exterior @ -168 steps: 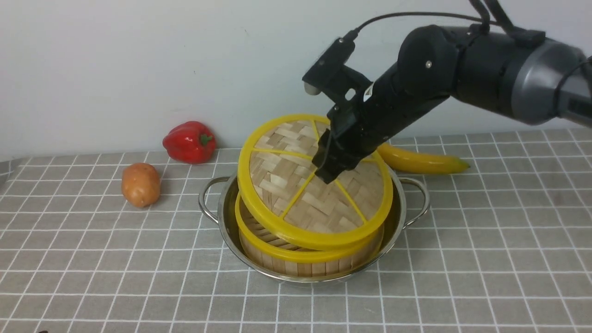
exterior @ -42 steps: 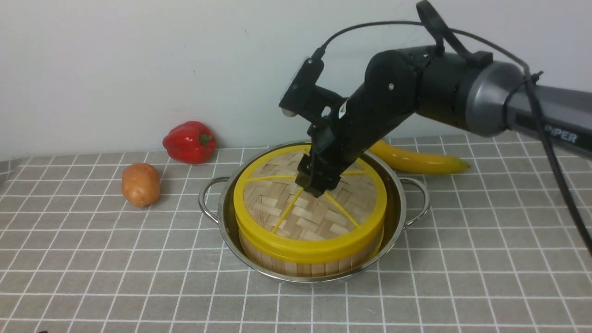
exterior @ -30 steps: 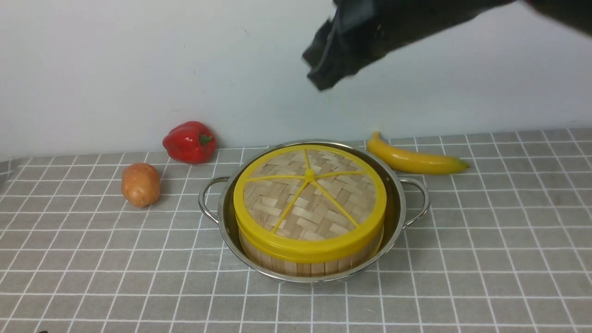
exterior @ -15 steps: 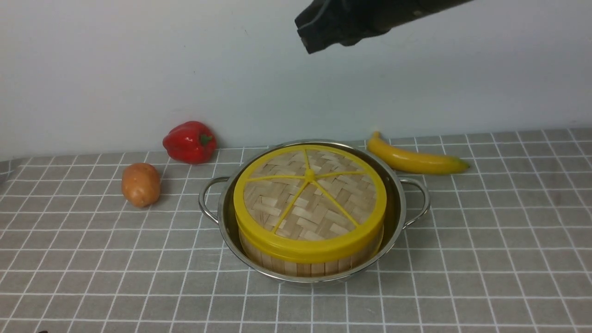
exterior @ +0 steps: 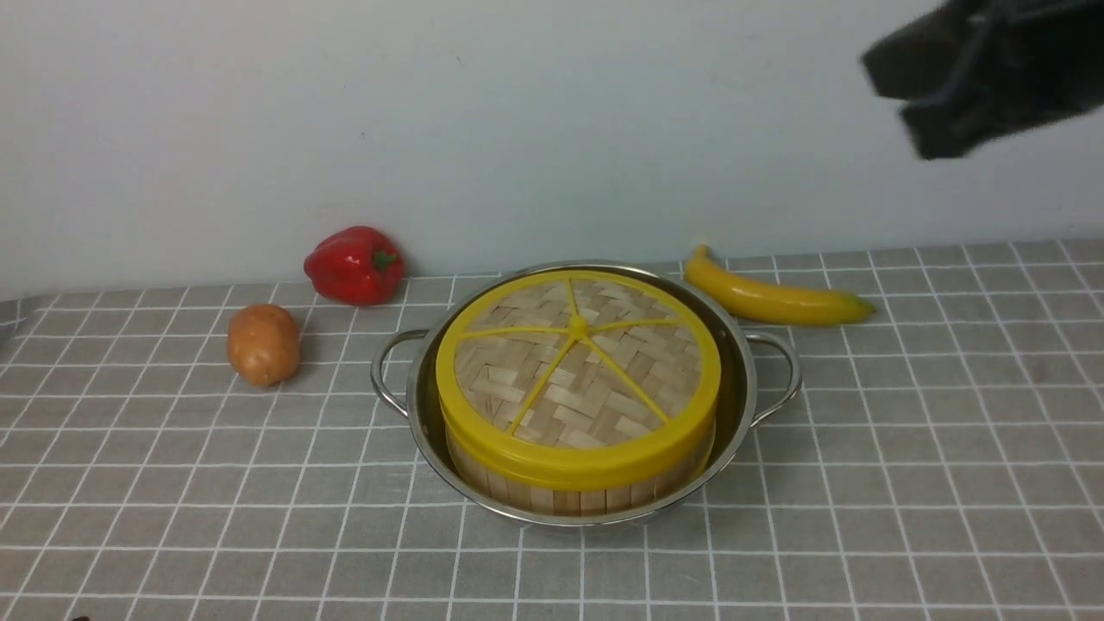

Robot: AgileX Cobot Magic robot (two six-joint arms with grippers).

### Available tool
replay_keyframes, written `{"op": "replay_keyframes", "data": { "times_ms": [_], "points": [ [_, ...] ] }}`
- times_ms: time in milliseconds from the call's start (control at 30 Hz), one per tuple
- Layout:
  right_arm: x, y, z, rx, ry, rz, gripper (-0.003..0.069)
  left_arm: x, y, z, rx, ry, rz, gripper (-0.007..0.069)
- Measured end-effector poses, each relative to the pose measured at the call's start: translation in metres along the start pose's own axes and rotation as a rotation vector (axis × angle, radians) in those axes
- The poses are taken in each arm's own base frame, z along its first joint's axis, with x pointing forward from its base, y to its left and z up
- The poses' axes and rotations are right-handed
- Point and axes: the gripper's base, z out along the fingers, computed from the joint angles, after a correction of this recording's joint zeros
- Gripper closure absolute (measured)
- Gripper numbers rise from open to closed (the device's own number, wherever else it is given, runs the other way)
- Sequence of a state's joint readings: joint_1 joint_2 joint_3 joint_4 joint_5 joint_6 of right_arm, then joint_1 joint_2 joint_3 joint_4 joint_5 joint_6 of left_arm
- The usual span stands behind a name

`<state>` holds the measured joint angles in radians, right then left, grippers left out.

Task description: Place the steamer in the pot on the grey tablecloth, and put the lid on the steamer.

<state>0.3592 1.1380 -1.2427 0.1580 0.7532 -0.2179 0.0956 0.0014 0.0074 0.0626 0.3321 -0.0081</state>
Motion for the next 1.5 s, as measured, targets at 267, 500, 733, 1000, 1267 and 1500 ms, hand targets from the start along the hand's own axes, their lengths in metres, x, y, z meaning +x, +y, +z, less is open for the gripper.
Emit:
{"op": "replay_keyframes", "data": {
  "times_ms": [267,500,733,1000,1267,1500],
  "points": [
    [0.115,-0.01,-0.07,0.215,-0.158,0.225,0.0655,0.0,0.0,0.0,0.0,0.0,0.0,0.0132],
    [0.214,0.006,-0.083,0.305,-0.271,0.243,0.0638,0.0,0.0,0.0,0.0,0.0,0.0,0.0132],
    [0.272,0.014,-0.073,0.344,-0.388,0.205,0.061,0.0,0.0,0.0,0.0,0.0,0.0,0.0132],
    [0.292,0.015,-0.063,0.348,-0.302,0.186,0.0589,0.0,0.0,0.0,0.0,0.0,0.0,0.0132],
    [0.295,0.016,-0.062,0.343,-0.276,0.195,0.0565,0.0,0.0,0.0,0.0,0.0,0.0,0.0132],
    [0.295,0.016,-0.062,0.343,-0.276,0.196,0.0547,0.0,0.0,0.0,0.0,0.0,0.0,0.0132]
  ]
}}
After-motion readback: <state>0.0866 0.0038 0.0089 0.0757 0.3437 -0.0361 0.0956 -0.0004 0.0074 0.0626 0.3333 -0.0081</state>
